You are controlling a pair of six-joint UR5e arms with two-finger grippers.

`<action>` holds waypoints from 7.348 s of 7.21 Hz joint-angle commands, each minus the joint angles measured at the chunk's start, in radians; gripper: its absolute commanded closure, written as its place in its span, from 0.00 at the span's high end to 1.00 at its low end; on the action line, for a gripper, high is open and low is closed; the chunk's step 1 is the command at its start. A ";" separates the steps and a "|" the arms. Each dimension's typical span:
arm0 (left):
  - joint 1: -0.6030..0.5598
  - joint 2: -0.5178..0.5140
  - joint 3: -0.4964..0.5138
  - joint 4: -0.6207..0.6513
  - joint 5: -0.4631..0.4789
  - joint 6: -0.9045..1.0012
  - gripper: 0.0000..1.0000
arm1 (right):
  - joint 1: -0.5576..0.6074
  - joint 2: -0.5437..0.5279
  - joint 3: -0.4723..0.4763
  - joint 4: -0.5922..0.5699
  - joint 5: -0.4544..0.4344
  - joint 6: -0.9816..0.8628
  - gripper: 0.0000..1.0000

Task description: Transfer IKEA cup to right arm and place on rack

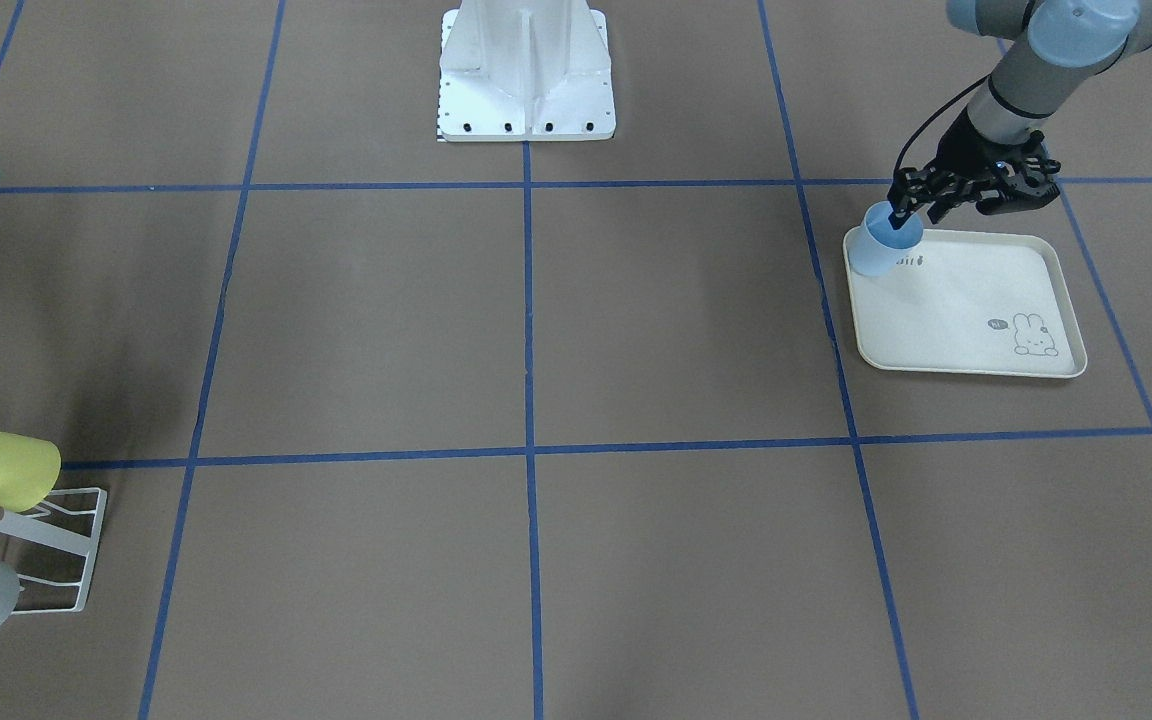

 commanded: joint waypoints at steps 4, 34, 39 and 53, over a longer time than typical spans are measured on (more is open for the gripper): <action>-0.157 -0.052 -0.031 0.003 -0.168 -0.001 0.00 | -0.011 0.047 -0.157 0.007 0.002 -0.042 0.31; -0.011 -0.862 0.388 -0.947 0.342 -1.372 0.00 | -0.511 0.171 0.360 0.218 0.077 1.219 0.97; 0.044 -0.862 0.353 -0.969 0.342 -1.413 0.00 | -0.525 0.219 0.349 0.213 0.071 1.279 0.97; -0.070 -0.715 0.302 -0.949 0.131 -1.204 1.00 | -0.404 0.130 0.344 0.185 0.082 1.024 0.10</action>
